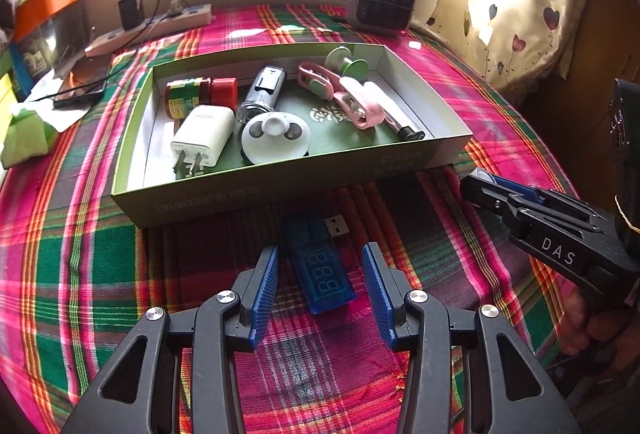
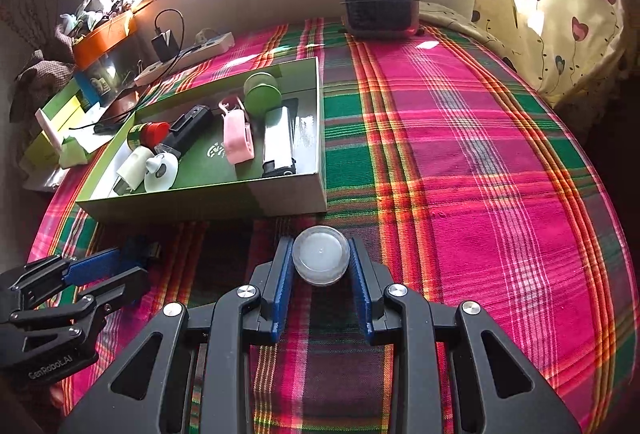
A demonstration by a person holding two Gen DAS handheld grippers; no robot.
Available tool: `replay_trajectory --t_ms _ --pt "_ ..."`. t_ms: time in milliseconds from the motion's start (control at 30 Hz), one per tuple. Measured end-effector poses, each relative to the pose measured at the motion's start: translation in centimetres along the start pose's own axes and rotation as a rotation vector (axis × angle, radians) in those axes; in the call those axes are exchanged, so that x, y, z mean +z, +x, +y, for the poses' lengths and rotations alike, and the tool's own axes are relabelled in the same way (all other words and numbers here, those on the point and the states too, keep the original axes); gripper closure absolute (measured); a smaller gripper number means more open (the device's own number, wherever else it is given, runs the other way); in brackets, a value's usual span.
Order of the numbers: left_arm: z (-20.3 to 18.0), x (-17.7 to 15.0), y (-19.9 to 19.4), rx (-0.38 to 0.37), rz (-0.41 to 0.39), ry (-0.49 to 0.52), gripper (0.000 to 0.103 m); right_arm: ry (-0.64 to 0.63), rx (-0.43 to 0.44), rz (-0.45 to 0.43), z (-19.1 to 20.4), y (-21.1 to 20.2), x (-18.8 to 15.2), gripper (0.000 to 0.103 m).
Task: Organize rigid objects
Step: 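Grasp the white round cup with the right tool while the left tool grasps the blue USB meter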
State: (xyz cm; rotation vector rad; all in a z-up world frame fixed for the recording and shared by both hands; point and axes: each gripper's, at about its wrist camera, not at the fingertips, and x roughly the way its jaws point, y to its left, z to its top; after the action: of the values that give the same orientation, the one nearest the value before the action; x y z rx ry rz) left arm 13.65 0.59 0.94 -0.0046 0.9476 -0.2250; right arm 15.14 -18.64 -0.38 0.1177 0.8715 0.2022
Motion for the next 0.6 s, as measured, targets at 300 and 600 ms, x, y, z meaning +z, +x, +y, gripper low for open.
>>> replay_trajectory --t_ms 300,600 --pt "-0.34 -0.21 0.17 0.056 -0.025 0.021 0.061 0.013 0.027 -0.001 -0.34 -0.02 0.01 0.074" --pt "-0.06 -0.22 0.14 0.062 -0.035 -0.001 0.076 0.019 0.04 -0.001 -0.51 -0.03 -0.01 0.074"
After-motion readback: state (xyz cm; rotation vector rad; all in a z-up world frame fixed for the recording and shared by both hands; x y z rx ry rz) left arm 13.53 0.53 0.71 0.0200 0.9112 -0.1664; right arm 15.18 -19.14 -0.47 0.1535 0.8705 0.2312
